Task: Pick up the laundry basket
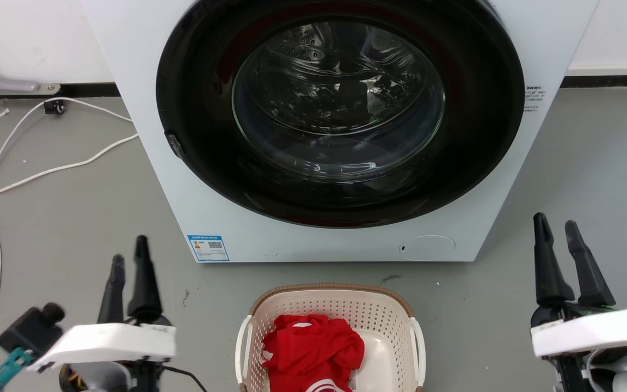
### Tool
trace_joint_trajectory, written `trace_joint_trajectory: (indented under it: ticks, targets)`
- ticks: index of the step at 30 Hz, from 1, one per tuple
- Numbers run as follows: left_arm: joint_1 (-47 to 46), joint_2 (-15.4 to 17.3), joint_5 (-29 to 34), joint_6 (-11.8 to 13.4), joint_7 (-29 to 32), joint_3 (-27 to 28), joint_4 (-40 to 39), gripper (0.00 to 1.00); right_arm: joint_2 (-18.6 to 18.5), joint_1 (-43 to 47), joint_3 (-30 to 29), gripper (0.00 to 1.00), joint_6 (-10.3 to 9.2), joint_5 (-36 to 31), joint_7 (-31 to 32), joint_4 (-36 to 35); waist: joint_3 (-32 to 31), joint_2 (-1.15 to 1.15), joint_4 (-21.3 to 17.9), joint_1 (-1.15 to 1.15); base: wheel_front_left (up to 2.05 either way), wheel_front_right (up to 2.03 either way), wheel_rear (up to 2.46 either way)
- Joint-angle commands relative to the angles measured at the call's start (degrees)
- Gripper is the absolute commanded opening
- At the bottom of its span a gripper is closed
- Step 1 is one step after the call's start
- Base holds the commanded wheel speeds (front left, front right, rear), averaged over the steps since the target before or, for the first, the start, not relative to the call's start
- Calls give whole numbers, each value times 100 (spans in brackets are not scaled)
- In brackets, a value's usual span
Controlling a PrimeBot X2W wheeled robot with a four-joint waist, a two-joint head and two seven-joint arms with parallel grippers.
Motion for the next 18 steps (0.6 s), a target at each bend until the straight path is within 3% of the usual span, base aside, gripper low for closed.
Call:
trace_joint_trajectory:
  ticks: [1,10,18]
  targets:
    - [-24,19,365,-77,-52,-126,-163,100,-15,18,29,100,1,-245,-59,-99,0,0,0,0,0,0,0]
    - [92,53,1567,-33,-200,-661,-220,100,-13,84,64,100,1,-1129,-210,-130,2,0,-16,0,0,0,0]
    - [5,345,2344,455,-328,-1206,-261,100,-10,167,71,100,1,-1695,-329,-105,10,0,-36,0,0,0,0]
